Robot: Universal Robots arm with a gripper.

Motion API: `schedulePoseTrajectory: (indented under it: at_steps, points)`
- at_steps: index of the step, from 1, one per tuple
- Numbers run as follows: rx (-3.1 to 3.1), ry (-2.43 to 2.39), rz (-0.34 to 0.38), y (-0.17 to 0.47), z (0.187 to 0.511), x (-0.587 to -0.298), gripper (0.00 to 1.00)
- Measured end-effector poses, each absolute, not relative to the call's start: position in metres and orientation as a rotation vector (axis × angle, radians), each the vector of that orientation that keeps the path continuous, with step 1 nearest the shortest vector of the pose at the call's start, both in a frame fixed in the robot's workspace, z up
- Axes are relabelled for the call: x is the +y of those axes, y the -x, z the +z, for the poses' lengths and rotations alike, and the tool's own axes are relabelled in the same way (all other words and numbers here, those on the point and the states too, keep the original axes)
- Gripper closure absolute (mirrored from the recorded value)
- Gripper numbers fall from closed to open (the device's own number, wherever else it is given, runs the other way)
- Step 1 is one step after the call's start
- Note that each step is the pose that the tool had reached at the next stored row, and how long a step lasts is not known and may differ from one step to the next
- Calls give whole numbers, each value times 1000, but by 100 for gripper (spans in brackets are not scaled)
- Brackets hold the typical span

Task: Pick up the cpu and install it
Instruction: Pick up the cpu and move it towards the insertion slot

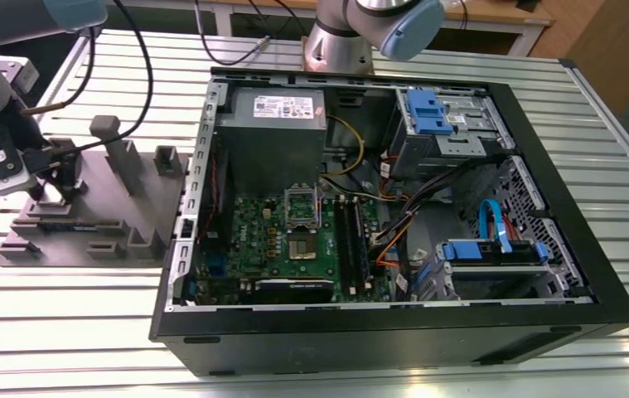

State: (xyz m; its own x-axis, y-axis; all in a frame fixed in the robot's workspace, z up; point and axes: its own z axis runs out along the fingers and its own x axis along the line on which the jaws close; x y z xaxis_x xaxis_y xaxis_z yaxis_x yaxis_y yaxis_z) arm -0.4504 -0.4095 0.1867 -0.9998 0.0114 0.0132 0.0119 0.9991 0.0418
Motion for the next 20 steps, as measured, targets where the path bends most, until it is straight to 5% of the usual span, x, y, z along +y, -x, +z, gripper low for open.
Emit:
schedulePoseTrajectory:
  at_steps: [20]
  points:
    - [-3128,18,-65,450,195,-410,53]
